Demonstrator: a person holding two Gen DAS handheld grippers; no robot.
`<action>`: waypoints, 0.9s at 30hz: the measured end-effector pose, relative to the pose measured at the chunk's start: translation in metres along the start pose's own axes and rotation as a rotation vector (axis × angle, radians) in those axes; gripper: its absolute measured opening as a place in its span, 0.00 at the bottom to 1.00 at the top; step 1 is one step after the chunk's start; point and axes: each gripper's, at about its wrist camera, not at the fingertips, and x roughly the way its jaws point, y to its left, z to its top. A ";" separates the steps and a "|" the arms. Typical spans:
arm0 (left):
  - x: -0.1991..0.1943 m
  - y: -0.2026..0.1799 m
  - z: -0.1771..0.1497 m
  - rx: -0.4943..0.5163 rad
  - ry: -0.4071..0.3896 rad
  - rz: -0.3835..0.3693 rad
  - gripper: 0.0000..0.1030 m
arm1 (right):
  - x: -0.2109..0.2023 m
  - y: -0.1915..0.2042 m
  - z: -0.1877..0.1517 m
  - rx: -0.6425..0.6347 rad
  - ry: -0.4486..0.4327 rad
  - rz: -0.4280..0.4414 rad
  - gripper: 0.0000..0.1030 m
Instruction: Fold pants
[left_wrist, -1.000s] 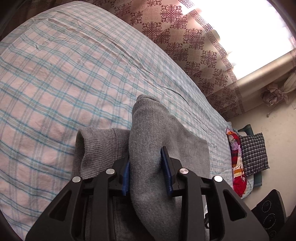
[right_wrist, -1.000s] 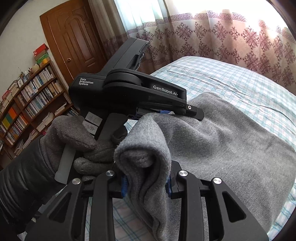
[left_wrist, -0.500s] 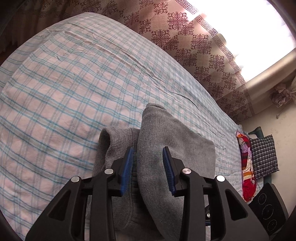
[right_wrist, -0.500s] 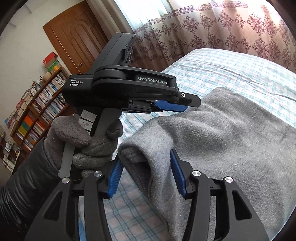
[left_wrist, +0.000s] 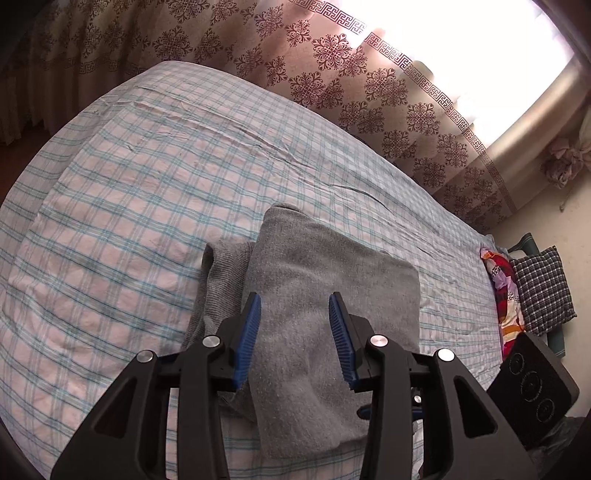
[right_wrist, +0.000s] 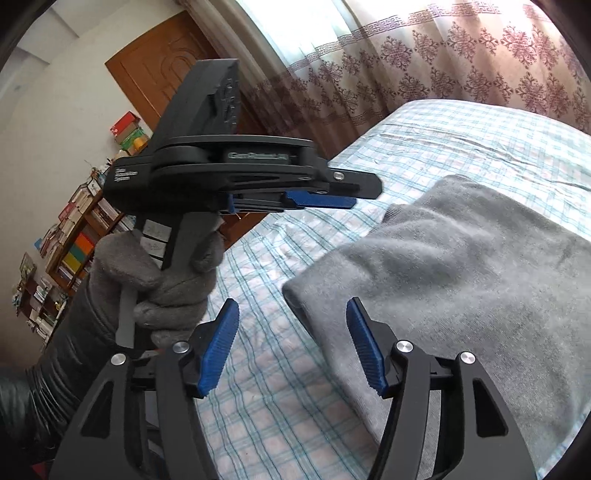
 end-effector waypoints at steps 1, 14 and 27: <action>-0.002 -0.004 -0.005 0.004 -0.003 -0.010 0.38 | -0.005 -0.007 -0.004 0.020 0.007 -0.024 0.59; 0.031 -0.028 -0.074 0.092 0.073 0.098 0.27 | -0.075 -0.071 -0.018 0.034 -0.075 -0.455 0.59; 0.055 0.013 -0.083 0.003 0.101 0.171 0.06 | -0.050 -0.147 -0.017 0.098 0.009 -0.502 0.59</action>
